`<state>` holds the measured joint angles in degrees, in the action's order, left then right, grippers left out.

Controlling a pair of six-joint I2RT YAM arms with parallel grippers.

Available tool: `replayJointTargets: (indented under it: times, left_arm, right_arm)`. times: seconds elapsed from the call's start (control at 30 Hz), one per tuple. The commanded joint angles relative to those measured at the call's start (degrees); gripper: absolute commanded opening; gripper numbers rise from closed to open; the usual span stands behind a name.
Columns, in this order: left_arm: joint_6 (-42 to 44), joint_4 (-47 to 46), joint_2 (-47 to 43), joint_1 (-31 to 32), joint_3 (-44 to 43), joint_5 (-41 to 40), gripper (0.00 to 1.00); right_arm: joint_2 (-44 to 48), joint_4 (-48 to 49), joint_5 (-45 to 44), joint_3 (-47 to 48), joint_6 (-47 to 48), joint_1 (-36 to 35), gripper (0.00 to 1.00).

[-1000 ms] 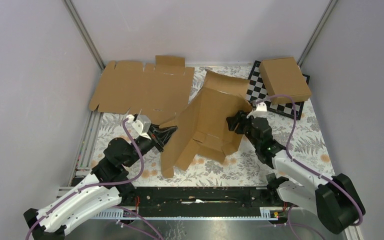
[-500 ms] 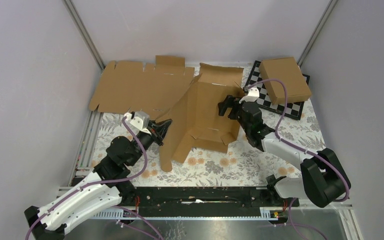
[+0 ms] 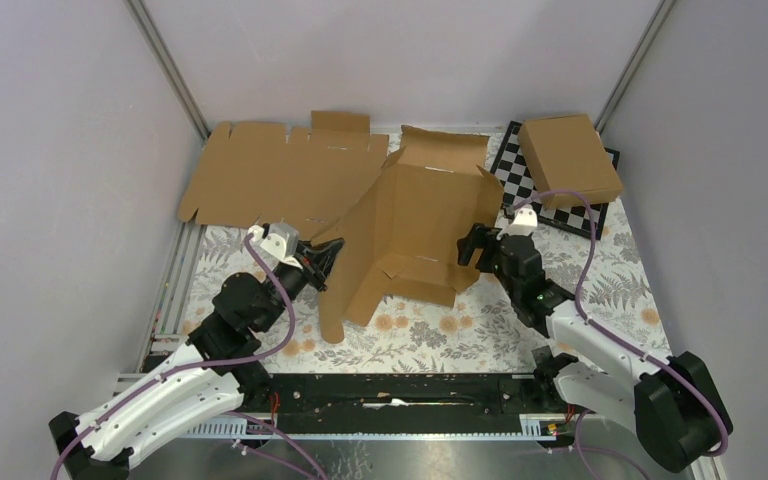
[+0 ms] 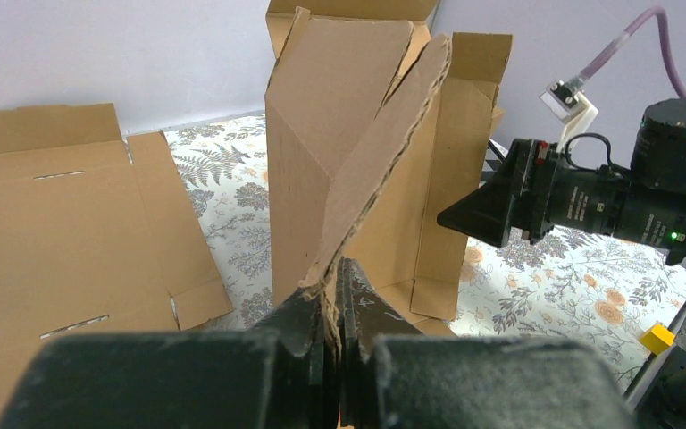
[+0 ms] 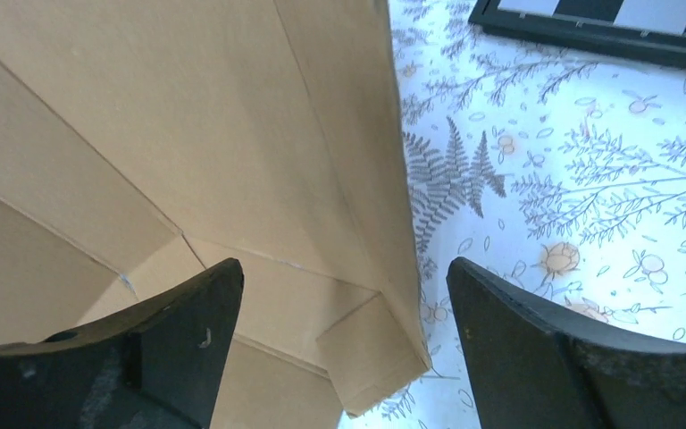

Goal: Fold the paper box

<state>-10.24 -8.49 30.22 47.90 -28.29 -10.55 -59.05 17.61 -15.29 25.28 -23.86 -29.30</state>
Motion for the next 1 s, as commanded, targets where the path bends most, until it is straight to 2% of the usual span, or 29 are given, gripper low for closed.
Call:
replayJointTargets:
  times: [0.0, 0.1, 0.27, 0.5, 0.63, 0.77, 0.97]
  left_arm:
    - [0.4, -0.1, 0.27, 0.09, -0.7, 0.85, 0.0]
    - [0.03, -0.04, 0.52, 0.08, -0.79, 1.5, 0.0]
    - [-0.93, 0.1, 1.46, 0.08, -0.87, 3.91, 0.0]
    - [-1.45, 0.58, 1.61, 0.09, -1.48, 5.51, 0.0]
    - [-1.45, 0.96, 1.84, 0.08, -2.04, 6.33, 0.0]
    - [-1.21, 1.94, 2.23, 0.03, -2.71, 7.08, 0.0]
    - [-1.19, 2.75, 1.52, 0.09, -2.82, 7.07, 0.0]
  right_arm:
    - [1.56, 1.69, 4.71, -2.83, 0.45, -0.3, 0.88]
    - [0.56, 2.1, 11.45, -2.46, 0.21, -0.32, 0.83]
    - [-0.65, 5.88, 20.63, -4.01, 0.09, -1.19, 0.85]
    - [-2.95, 3.53, 15.64, -3.63, 3.88, -4.62, 0.98]
    - [-6.84, 0.72, 15.55, -0.97, 6.24, -7.09, 0.97]
    - [-11.68, -2.1, 10.81, 1.86, 10.74, -12.53, 1.0]
    - [-11.78, -2.19, 3.99, 1.61, 12.78, -14.47, 1.0]
